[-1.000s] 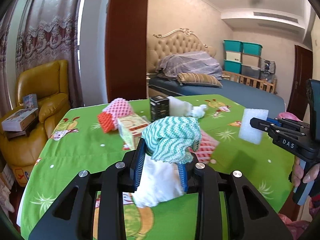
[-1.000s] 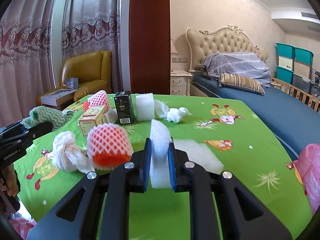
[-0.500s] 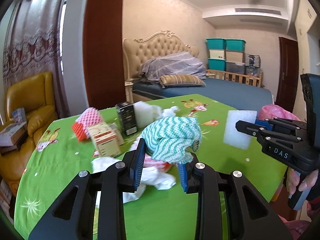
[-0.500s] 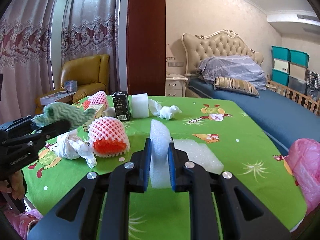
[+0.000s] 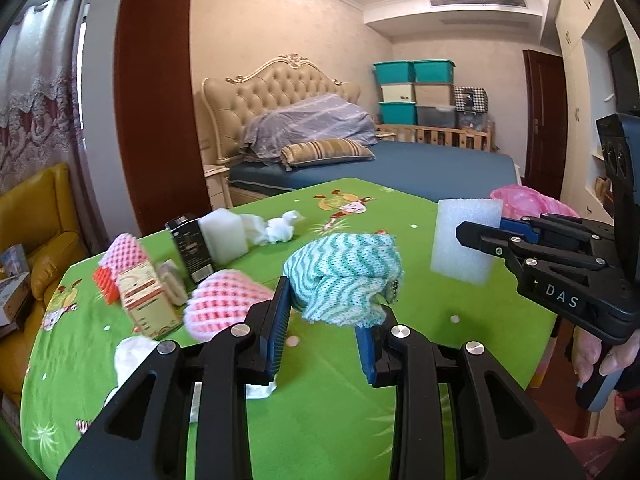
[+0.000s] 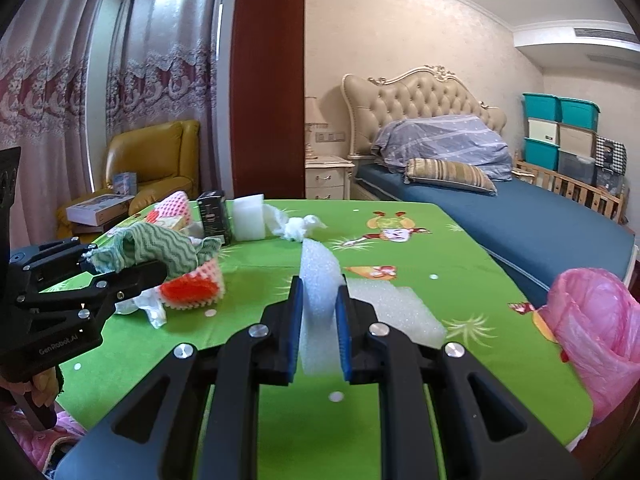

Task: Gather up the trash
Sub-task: 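Lift the cloth and foam strip and carry both to the pink wastebasket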

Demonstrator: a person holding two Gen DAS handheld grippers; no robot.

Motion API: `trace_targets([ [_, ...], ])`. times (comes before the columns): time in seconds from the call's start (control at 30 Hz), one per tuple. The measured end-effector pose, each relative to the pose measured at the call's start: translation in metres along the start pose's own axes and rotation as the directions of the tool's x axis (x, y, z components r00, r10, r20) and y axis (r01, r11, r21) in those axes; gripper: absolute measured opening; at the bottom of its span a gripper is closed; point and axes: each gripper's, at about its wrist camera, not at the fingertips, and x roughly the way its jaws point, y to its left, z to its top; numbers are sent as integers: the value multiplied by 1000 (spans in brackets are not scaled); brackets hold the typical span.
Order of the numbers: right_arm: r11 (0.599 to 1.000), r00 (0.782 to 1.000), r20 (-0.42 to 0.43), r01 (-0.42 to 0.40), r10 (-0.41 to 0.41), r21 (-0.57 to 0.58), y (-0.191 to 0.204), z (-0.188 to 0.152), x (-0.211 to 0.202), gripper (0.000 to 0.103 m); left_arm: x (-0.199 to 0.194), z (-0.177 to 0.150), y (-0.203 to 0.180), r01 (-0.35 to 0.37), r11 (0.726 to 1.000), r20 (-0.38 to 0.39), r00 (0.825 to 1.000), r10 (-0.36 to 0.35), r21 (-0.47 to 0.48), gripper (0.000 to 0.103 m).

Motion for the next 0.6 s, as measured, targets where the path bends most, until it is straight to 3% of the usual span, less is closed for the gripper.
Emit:
trace_targets([
  [0.6, 985, 986, 38, 160, -163, 67, -81, -3, -34, 16, 38, 36, -70, 163, 985, -16, 987, -162, 63, 29],
])
